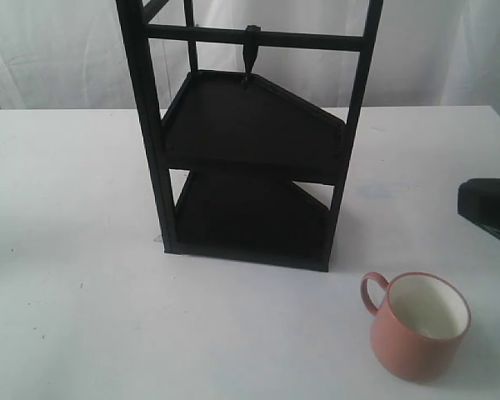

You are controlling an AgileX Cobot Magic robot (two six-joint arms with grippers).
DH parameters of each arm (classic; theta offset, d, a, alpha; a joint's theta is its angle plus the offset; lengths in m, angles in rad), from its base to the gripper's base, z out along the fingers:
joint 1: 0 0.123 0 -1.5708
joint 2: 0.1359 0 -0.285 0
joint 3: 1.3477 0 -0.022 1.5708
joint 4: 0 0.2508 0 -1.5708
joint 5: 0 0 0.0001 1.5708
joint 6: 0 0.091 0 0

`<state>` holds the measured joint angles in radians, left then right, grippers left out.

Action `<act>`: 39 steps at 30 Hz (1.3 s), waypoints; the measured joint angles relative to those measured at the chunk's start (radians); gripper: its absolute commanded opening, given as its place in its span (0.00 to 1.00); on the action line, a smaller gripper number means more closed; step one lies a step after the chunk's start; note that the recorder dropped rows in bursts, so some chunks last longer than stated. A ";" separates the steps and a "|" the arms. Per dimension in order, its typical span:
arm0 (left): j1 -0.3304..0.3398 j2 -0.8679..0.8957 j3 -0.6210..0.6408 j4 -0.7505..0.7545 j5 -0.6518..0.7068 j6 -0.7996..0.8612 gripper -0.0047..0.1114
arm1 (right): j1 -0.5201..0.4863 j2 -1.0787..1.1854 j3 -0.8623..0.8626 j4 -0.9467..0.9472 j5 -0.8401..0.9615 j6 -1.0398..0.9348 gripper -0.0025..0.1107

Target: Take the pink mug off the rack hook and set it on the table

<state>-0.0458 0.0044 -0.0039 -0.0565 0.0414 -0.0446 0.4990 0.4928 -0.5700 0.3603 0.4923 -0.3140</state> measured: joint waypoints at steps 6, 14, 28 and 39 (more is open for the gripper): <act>0.000 0.000 0.000 0.000 0.000 0.000 0.04 | 0.000 -0.010 0.065 0.003 -0.033 0.000 0.02; 0.000 0.000 0.000 0.000 0.000 0.000 0.04 | 0.000 -0.010 0.065 0.003 -0.035 0.000 0.02; 0.000 0.000 0.000 0.000 0.000 0.000 0.04 | 0.000 -0.010 0.065 0.003 -0.037 0.000 0.02; 0.000 0.000 0.000 0.000 0.000 0.000 0.04 | 0.000 -0.014 0.065 -0.011 -0.047 0.023 0.02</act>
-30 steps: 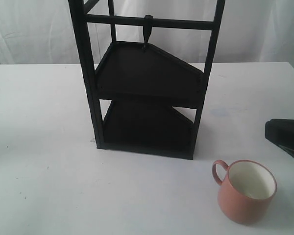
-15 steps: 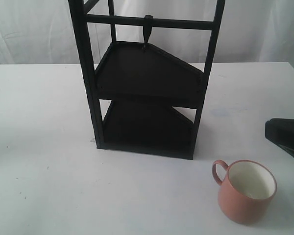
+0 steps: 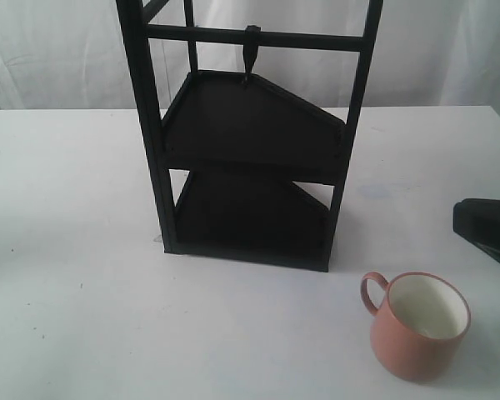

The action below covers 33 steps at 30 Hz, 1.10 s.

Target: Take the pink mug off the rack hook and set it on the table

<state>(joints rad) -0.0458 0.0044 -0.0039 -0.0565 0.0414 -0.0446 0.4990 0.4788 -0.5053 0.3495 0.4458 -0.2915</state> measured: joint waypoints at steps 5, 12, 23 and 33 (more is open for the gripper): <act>0.000 0.000 0.000 0.000 0.000 0.000 0.04 | 0.000 -0.040 0.002 -0.189 -0.021 0.275 0.02; 0.000 0.000 0.000 0.000 0.000 0.000 0.04 | 0.000 -0.131 0.132 -0.285 -0.163 0.357 0.02; 0.000 0.000 0.000 0.000 0.000 0.000 0.04 | 0.000 -0.302 0.406 -0.287 -0.276 0.375 0.02; 0.000 0.000 0.000 0.000 0.000 0.000 0.04 | -0.042 -0.412 0.499 -0.289 -0.282 0.377 0.02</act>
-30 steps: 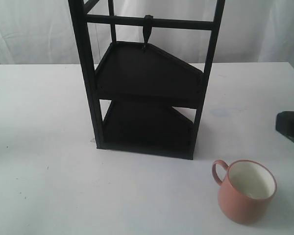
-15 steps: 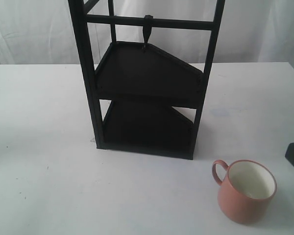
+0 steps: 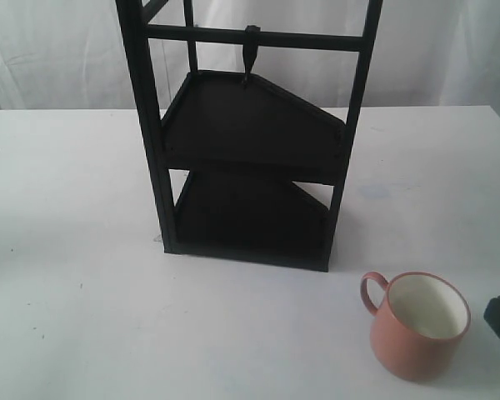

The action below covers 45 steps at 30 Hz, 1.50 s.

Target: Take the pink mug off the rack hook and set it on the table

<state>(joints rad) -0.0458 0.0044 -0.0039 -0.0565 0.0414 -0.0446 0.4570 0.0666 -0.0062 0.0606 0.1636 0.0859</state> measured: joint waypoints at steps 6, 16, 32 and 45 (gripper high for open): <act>0.000 0.000 0.000 0.000 0.000 0.000 0.04 | -0.090 -0.036 0.001 0.000 0.003 -0.057 0.02; 0.000 0.000 0.000 0.000 0.000 0.000 0.04 | -0.225 -0.042 0.001 0.000 0.024 -0.111 0.02; 0.000 0.000 0.000 0.000 0.000 0.000 0.04 | -0.306 -0.060 0.001 0.002 0.069 -0.123 0.02; 0.000 0.000 0.000 0.000 0.000 0.000 0.04 | -0.346 -0.060 0.001 0.002 0.074 -0.123 0.02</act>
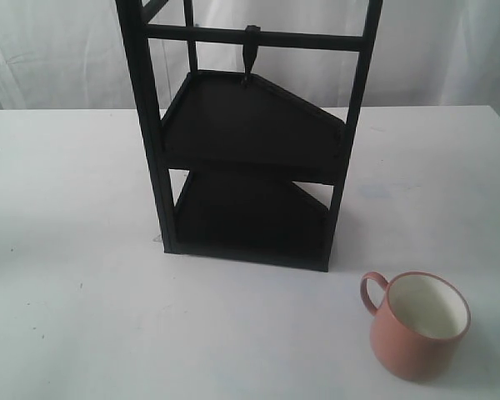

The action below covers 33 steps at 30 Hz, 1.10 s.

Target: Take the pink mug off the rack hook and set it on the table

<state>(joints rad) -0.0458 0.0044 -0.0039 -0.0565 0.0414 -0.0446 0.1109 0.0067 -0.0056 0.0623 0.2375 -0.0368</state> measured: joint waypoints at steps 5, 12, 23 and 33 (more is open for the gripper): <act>0.000 0.000 0.000 0.000 0.000 0.000 0.04 | 0.000 0.000 0.000 0.000 0.004 0.000 0.02; 0.000 0.000 0.000 0.000 0.000 0.000 0.04 | 0.000 0.000 0.000 0.000 0.009 0.000 0.02; 0.000 0.000 0.000 0.000 0.000 0.000 0.04 | 0.000 0.000 0.000 0.000 0.010 0.000 0.02; 0.000 0.000 0.000 0.000 0.000 0.000 0.04 | 0.000 0.000 0.000 0.000 0.017 0.000 0.02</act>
<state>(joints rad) -0.0458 0.0044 -0.0039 -0.0565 0.0414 -0.0446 0.1109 0.0067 -0.0056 0.0623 0.2544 -0.0368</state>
